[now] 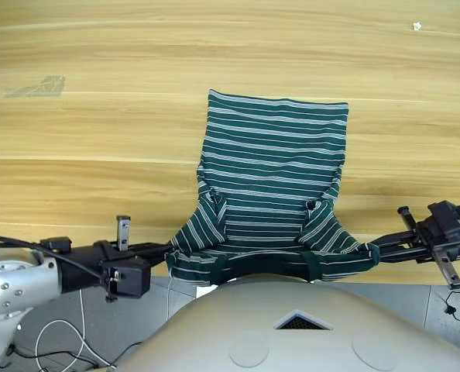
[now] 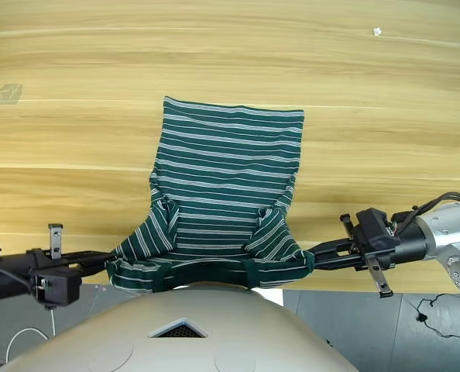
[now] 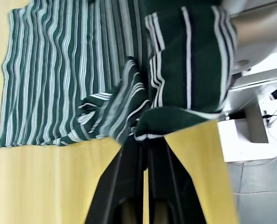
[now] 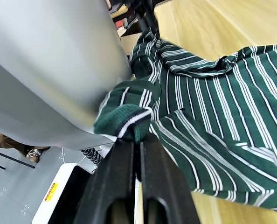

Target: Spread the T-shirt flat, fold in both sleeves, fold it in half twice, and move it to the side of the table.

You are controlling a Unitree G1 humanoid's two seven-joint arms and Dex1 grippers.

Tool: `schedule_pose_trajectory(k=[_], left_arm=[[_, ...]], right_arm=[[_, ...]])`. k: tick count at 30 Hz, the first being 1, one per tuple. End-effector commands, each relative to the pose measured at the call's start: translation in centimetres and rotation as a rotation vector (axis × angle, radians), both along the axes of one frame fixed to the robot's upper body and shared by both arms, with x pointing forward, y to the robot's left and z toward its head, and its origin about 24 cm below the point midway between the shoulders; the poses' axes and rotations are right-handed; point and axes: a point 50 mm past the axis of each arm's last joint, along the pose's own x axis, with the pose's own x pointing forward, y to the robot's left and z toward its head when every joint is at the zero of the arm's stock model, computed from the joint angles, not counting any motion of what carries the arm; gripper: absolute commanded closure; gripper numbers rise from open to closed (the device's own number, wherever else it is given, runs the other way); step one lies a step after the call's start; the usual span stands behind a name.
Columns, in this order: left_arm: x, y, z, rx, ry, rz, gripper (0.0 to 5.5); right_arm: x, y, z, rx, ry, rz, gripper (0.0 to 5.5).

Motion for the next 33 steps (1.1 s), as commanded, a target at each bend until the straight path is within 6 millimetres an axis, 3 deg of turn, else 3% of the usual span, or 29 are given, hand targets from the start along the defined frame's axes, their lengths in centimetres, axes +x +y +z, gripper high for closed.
schedule_pose_trajectory(k=[1, 6, 10, 15, 18, 24, 28, 33], left_arm=[[2.9, 0.0, -0.4, 0.021, -0.048, -0.024, 5.5], [9.2, -0.7, -1.4, 0.022, -0.205, -0.008, 5.5], [14.4, -2.0, -0.7, -0.045, -0.344, 0.056, 5.5], [18.7, -2.5, -0.3, -0.093, -0.481, 0.151, 5.5], [21.4, -2.7, -1.4, -0.068, -0.557, 0.219, 5.5], [22.0, -3.6, -4.8, -0.043, -0.501, 0.197, 5.5], [22.3, -3.9, -5.6, -0.058, -0.499, 0.219, 5.5], [24.5, -4.3, -4.4, -0.149, -0.626, 0.369, 4.49]], right_arm=[[2.5, -0.4, -0.4, -0.081, -0.138, -0.043, 5.48], [6.9, -1.0, -1.3, -0.145, -0.309, -0.161, 5.48], [11.0, -1.4, -0.2, -0.161, -0.436, -0.275, 5.48], [14.5, -1.7, 0.9, -0.18, -0.538, -0.376, 5.48], [16.1, -1.7, -0.1, -0.217, -0.536, -0.423, 5.48], [17.3, -1.1, -2.5, -0.252, -0.511, -0.446, 5.48], [18.0, -0.5, -3.4, -0.259, -0.508, -0.466, 5.48], [18.8, -0.9, -3.4, -0.247, -0.528, -0.562, 5.5]])
